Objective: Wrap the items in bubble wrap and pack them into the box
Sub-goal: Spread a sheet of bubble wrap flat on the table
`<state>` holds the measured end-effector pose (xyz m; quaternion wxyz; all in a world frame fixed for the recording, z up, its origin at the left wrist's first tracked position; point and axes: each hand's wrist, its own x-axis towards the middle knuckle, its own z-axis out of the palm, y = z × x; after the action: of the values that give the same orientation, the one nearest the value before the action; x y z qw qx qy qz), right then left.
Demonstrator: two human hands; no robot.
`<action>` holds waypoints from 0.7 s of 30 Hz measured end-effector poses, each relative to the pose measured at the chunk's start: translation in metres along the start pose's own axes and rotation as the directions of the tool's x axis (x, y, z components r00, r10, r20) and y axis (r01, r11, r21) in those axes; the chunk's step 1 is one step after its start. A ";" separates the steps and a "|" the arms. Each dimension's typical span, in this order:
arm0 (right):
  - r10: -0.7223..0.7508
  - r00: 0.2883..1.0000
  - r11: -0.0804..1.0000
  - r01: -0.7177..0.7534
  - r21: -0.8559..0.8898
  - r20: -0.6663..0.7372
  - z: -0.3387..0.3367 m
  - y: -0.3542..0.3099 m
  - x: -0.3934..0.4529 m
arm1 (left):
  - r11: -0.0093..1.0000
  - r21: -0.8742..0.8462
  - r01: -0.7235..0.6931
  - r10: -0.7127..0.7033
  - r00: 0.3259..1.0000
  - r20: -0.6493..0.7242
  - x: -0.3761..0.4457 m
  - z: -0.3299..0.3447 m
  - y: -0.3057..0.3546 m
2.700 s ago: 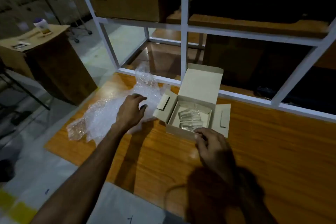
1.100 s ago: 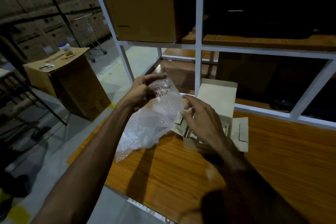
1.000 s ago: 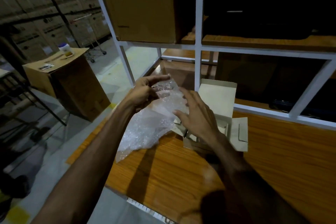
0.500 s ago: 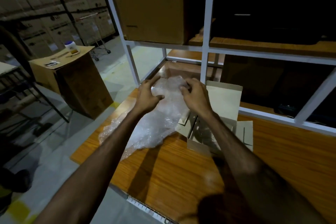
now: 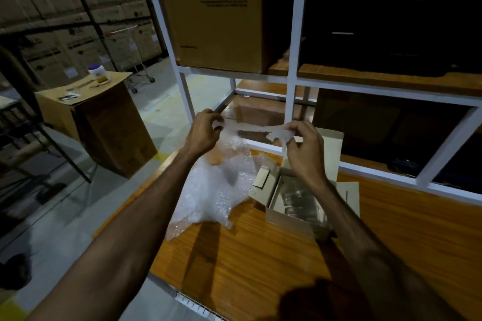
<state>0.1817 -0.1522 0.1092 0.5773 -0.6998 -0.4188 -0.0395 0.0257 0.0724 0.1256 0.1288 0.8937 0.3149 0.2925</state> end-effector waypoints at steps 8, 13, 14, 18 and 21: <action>-0.125 0.992 0.991 0.125 -0.048 0.020 -0.035 0.028 -0.036 | 0.995 0.082 -0.056 0.064 0.993 -0.100 -0.010 -0.002 -0.013; -0.067 0.997 0.992 0.069 -0.104 0.027 -0.054 0.040 -0.058 | 0.986 0.135 -0.100 0.124 0.976 -0.179 -0.025 -0.002 -0.012; -0.046 0.998 0.993 0.049 -0.103 0.033 -0.056 0.039 -0.063 | 0.986 0.133 -0.098 0.122 0.975 -0.184 -0.029 -0.001 -0.008; 0.080 0.988 0.976 -0.051 -0.211 0.133 -0.044 0.032 -0.089 | 0.993 0.092 -0.068 0.085 0.976 -0.200 -0.049 0.004 0.021; 0.160 0.981 0.940 -0.118 -0.319 0.109 -0.021 0.037 -0.095 | 0.994 0.070 -0.087 0.100 0.973 -0.208 -0.066 0.002 0.053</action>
<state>0.1528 -0.2206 0.0361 0.4320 -0.8108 -0.3945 -0.0173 0.0112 -0.0099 0.1169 0.0538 0.8750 0.2929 0.3818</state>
